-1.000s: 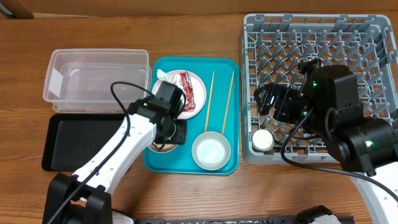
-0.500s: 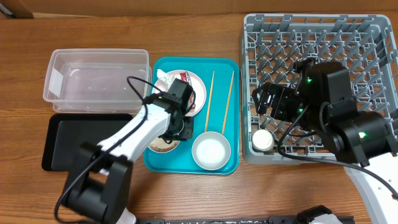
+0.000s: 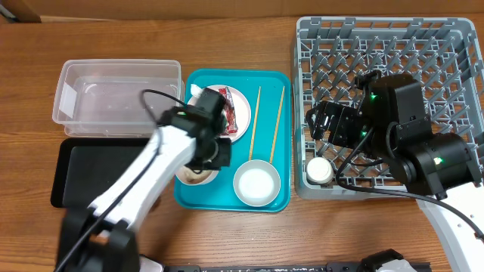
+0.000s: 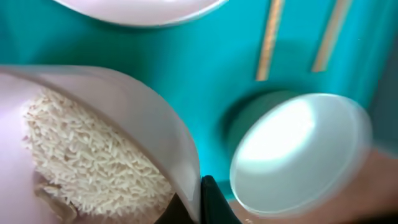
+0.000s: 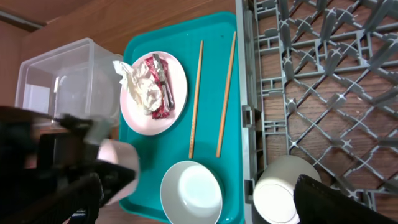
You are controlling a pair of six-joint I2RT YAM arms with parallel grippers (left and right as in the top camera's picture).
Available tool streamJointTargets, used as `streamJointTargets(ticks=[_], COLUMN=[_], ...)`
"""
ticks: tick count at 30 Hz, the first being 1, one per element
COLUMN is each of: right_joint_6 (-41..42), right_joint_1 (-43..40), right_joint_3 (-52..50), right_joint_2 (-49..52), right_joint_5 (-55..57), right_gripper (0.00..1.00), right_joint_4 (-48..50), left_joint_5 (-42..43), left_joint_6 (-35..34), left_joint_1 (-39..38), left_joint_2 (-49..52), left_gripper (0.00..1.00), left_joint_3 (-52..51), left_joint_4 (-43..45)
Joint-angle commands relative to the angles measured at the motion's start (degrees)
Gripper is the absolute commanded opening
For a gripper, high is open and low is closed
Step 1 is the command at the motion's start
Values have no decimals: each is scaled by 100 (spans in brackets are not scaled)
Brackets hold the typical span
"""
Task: Sort waste into correct bins and load items into the dishwasher
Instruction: 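Carry the pink bowl left and tip the rice onto the black tray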
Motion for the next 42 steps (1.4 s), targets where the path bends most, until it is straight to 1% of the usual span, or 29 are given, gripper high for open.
streamJointTargets(ticks=[1, 3, 6, 8, 12, 16, 20, 21, 24, 25, 27, 29, 30, 31, 32, 34, 36, 38, 40, 41, 42], right_joint_6=[-35, -35, -35, -35, -35, -35, -35, -37, -35, -35, -35, -35, -35, -35, -35, -35, -35, -35, -35, -35, -35], right_joint_1=[26, 26, 26, 26, 26, 26, 26, 26, 26, 26, 26, 26, 26, 26, 26, 26, 26, 26, 26, 26, 26], right_joint_3=[35, 35, 35, 35, 35, 35, 35, 35, 35, 35, 35, 35, 35, 35, 35, 35, 35, 35, 35, 35, 35], right_joint_2=[-13, -13, -13, -13, -13, -13, -13, -13, -13, -13, -13, -13, -13, -13, -13, -13, -13, -13, -13, -13, -15], right_joint_5=[-33, -33, -33, -33, -33, -33, -31, -31, -31, -31, -31, -31, -31, -33, -33, -31, -33, -33, -33, -33, -33], right_gripper=[100, 100, 100, 100, 100, 100, 100, 100, 100, 100, 100, 100, 100, 100, 100, 100, 100, 100, 100, 100, 100], right_joint_4=[-39, -50, -48, -55, -50, -52, -52, -50, -33, -26, -9, -13, -13, -11, -11, -35, -35, -35, -46, -44, -39], left_joint_5=[898, 1471, 2616, 3410, 4706, 5539, 6347, 6443, 6459, 6461, 6459, 6524, 6535, 6537, 6542, 6524, 6526, 6518, 6457, 6432, 6422], left_joint_6=[348, 680, 1432, 2013, 3222, 4485, 5895, 6175, 6704, 6850, 6824, 7112, 7036, 6806, 6859, 7226, 7182, 7112, 7355, 7206, 6798], left_joint_1=[918, 1521, 2621, 3397, 4594, 5265, 5801, 5923, 6212, 6277, 6365, 6363, 6363, 6354, 6345, 6319, 6314, 6312, 6312, 6312, 6312], left_joint_2=[-719, -809, -730, -525, 219, 1097, 1794, 1897, 2046, 2057, 2039, 2039, 2052, 2072, 2076, 2031, 2037, 2031, 1980, 1987, 1996], left_gripper=[4, 4, 4, 4, 4, 4, 4, 4, 4, 4, 4, 4, 4, 4, 4, 4, 4, 4, 4, 4, 4], left_joint_3=[249, 249, 216, 190, 184, 184, 184, 186, 184, 186, 186, 186, 186, 186, 186, 197, 199, 197, 216, 223, 223], left_joint_4=[-245, -382, -590, -772, -1268, -1971, -2959, -3161, -3595, -3740, -3748, -3617, -3471, -3510, -3748, -3674, -3613, -3751, -3620, -3368, -3305])
